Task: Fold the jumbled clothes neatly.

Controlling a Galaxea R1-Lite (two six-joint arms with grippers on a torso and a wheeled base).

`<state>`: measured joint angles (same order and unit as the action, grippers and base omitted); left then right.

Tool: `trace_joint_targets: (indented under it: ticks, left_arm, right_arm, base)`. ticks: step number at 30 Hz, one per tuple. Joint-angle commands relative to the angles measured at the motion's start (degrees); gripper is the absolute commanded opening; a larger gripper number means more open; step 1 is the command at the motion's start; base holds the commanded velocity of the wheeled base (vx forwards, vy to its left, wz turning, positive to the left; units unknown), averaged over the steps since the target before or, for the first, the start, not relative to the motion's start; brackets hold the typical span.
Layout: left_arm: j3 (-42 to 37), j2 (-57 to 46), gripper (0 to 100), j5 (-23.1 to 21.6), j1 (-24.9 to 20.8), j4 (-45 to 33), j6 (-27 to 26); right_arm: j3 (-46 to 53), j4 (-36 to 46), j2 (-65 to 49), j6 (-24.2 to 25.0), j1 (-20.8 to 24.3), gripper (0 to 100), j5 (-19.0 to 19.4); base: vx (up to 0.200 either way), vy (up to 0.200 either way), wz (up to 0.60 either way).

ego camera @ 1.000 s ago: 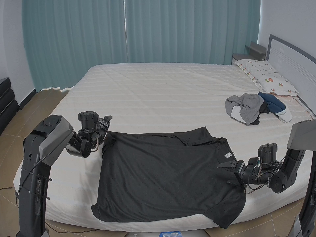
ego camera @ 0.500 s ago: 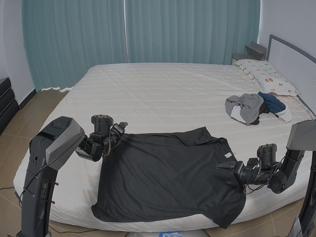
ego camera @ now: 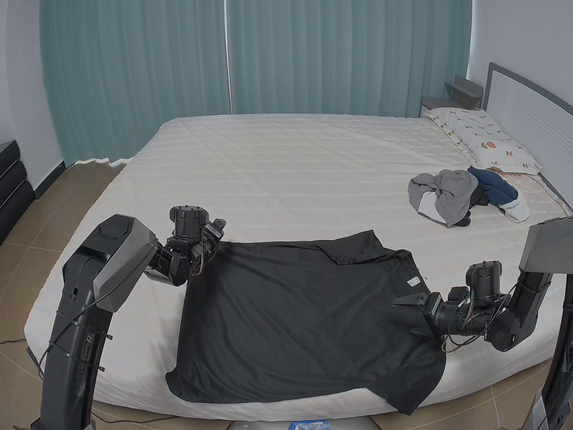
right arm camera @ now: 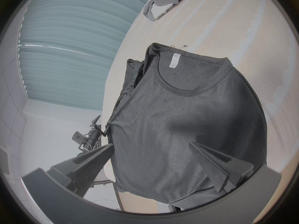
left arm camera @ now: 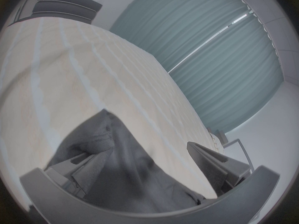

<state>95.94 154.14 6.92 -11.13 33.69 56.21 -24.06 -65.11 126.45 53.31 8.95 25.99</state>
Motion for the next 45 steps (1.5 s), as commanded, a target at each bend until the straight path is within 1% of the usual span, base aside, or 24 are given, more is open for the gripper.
trace_joint_targets:
  ticks: [1,5,12,18,20,24,28,31,32,34,35,38,39,41,45]
  left_arm:
    - [2.8,1.6,100,0.6,1.6,0.1,0.1]
    - [5.6,2.8,100,2.1,3.8,0.0,-0.1]
    - [8.3,3.5,100,2.3,6.6,0.0,-0.1]
    - [7.7,2.9,100,2.3,7.4,0.0,0.8]
    - [7.0,2.1,100,2.3,7.4,-0.2,2.6]
    - [2.7,-1.9,100,0.9,8.3,-0.4,5.9]
    - [-4.9,-7.6,100,-3.9,9.8,0.1,10.2]
    - [-10.6,-10.8,100,-6.9,10.0,0.3,13.1]
    - [-12.4,-11.8,100,-8.2,9.9,0.6,13.5]
    - [-14.4,-13.2,100,-10.6,9.9,1.5,13.7]
    - [-15.8,-13.6,100,-12.2,9.9,2.0,13.7]
    - [-18.6,-13.9,100,-16.5,9.6,4.5,13.5]
    - [-19.2,-13.8,100,-17.3,9.5,5.2,13.4]
    - [-21.1,-13.8,100,-19.6,9.5,7.6,13.4]
    - [-21.9,-13.6,100,-20.2,9.5,8.3,13.1]
  right_arm:
    - [0.0,0.0,0.1,0.0,0.0,100,0.0]
    - [0.0,0.0,0.1,0.0,0.0,100,0.0]
    - [0.0,0.0,0.1,0.0,0.1,100,0.0]
    - [-0.1,-0.1,0.1,0.0,0.1,100,0.0]
    - [-0.5,-0.1,0.2,0.1,0.1,100,-0.1]
    - [-1.6,-0.1,0.1,0.5,0.0,100,-0.6]
    - [-3.9,0.9,-0.6,0.6,0.8,100,-2.0]
    - [-6.3,1.4,-0.8,0.5,3.2,100,-5.2]
    - [-7.8,2.1,-0.9,0.4,4.0,100,-7.4]
    - [-11.9,4.8,-0.9,0.1,5.4,100,-10.5]
    - [-15.0,7.5,-0.9,0.1,6.0,100,-11.9]
    - [-23.4,15.9,-0.6,0.1,7.3,100,-14.1]
    - [-25.2,17.6,-0.4,0.1,7.7,100,-14.5]
    - [-32.7,24.4,0.9,-0.1,8.6,100,-15.4]
    - [-43.1,34.4,5.9,-2.7,10.0,100,-15.7]
  base:
    - [0.0,0.0,0.0]
    - [0.0,0.0,0.0]
    - [0.0,0.0,0.0]
    - [0.0,0.0,0.0]
    - [0.0,0.0,0.0]
    - [0.0,0.0,0.0]
    - [0.0,0.0,0.0]
    - [0.0,0.0,0.0]
    - [0.0,0.0,0.0]
    - [0.0,0.0,0.0]
    - [0.0,0.0,0.0]
    - [0.0,0.0,0.0]
    - [0.0,0.0,0.0]
    - [0.0,0.0,0.0]
    - [0.0,0.0,0.0]
